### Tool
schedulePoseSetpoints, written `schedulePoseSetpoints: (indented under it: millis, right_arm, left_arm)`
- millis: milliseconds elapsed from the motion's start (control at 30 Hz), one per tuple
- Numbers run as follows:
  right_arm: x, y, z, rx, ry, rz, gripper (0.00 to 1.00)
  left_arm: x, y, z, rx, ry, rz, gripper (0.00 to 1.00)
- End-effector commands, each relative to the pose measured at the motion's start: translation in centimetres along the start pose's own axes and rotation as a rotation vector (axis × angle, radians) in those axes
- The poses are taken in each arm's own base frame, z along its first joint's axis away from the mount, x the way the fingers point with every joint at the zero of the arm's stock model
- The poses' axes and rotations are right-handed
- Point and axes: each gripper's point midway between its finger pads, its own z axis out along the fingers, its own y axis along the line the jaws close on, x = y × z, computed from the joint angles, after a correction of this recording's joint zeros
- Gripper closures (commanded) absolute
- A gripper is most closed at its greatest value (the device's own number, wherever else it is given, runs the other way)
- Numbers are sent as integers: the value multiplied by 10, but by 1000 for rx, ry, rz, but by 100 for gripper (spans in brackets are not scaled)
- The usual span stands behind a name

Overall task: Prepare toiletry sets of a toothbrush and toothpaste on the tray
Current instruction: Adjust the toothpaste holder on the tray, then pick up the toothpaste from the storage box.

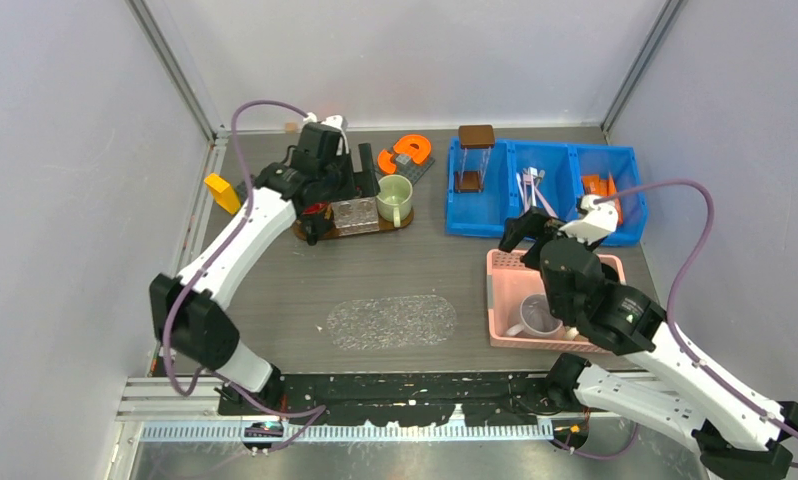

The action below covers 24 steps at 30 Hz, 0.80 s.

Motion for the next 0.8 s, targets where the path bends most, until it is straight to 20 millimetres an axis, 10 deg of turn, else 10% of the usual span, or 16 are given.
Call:
schedulePoseSetpoints:
  millis: [0,133,367,767]
  right_arm:
    - [-17,14,9,31,14,-142,0]
    - [-17,21,34,51,105,-177,0]
    - [-22,-31,97,227,222,-82,1]
    - [-26,-156,182,570,310,74,13]
  left_arm:
    - [-23,5,-57,7,-97,60,1]
    - [-21,23,-90,-34,-147,121,0]
    - [-3,50,-136,-74,-255,208,0]
    - [34,83,-135,-181,-321,280,0]
